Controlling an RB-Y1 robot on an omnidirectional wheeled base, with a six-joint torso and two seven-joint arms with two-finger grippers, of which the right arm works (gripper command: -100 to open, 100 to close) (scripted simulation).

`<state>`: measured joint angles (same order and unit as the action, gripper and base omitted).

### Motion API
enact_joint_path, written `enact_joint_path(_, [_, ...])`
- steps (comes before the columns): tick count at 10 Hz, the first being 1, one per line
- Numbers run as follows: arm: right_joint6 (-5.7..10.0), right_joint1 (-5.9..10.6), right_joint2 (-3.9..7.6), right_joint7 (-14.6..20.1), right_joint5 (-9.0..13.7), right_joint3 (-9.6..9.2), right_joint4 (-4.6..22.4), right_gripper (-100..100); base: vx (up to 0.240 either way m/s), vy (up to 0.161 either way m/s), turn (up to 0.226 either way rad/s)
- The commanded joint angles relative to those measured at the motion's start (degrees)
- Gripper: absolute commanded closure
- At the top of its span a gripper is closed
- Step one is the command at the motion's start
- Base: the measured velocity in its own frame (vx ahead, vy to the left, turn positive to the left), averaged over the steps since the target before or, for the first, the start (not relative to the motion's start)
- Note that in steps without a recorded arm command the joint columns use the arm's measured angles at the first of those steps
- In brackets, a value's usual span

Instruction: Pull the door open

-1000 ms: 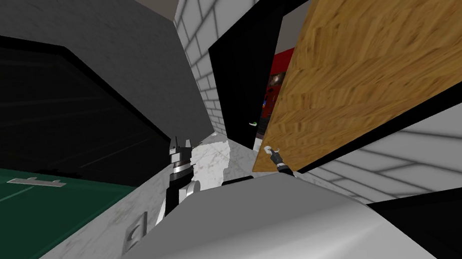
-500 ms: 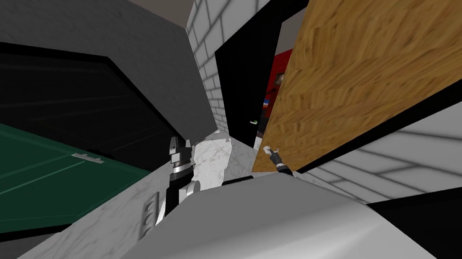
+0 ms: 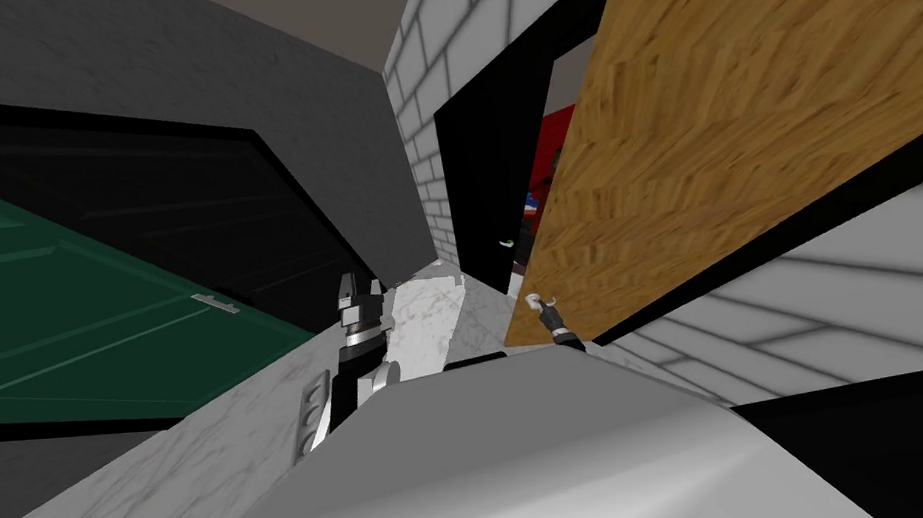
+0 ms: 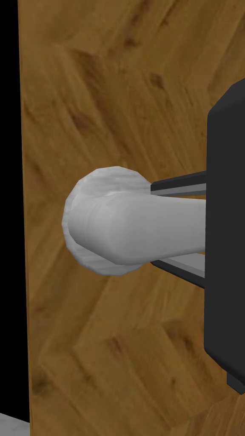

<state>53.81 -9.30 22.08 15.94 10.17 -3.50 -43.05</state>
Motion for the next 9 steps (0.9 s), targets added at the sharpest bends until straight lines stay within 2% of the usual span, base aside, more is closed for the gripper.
enact_joint_path(1, [0.29, 0.09, 0.04, 0.03, 0.01, 0.05, -0.11, 100, 0.198, 0.005, -0.008])
enact_joint_path(6, [1.09, -1.07, 0.03, 0.08, -0.12, -0.13, 0.09, 100, 0.217, -0.004, 0.024])
enact_joint_path(9, [2.12, -2.45, 0.06, 0.14, -0.25, -0.34, 0.25, 100, 0.206, 0.010, 0.032])
